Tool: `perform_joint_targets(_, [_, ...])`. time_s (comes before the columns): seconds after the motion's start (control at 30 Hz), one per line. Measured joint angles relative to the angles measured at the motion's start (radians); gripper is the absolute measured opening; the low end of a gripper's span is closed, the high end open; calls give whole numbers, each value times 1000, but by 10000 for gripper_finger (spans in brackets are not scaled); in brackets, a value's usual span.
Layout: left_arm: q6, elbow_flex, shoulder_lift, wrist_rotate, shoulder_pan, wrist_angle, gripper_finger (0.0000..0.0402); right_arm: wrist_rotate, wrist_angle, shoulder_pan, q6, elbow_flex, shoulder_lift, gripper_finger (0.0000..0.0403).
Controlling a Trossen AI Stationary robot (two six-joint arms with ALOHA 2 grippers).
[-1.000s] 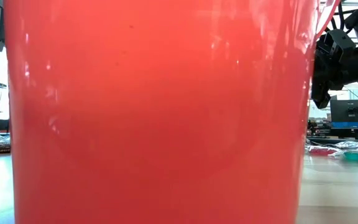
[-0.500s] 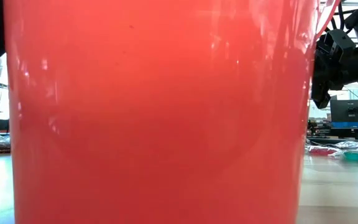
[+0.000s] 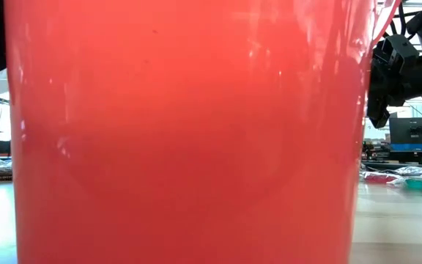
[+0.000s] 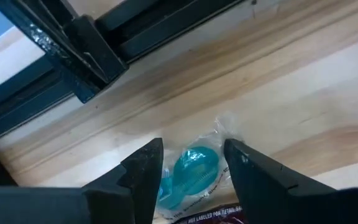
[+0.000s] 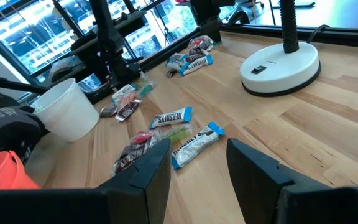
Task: Organize candy in baskets
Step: Put the blue gummy into the white bucket
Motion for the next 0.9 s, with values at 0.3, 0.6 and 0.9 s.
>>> perform_joint_targets(0.3, [-34, 39, 6, 47, -1, -56, 43, -1, 0, 0, 0, 0, 0, 152])
perform_joint_targets(0.6, [-58, 74, 11, 67, -22, -177, 11, -4, 0, 0, 0, 0, 0, 152])
perform_joint_targets(0.9, [-94, 83, -194, 69, -66, -179, 3, -3, 0, 0, 0, 0, 0, 152])
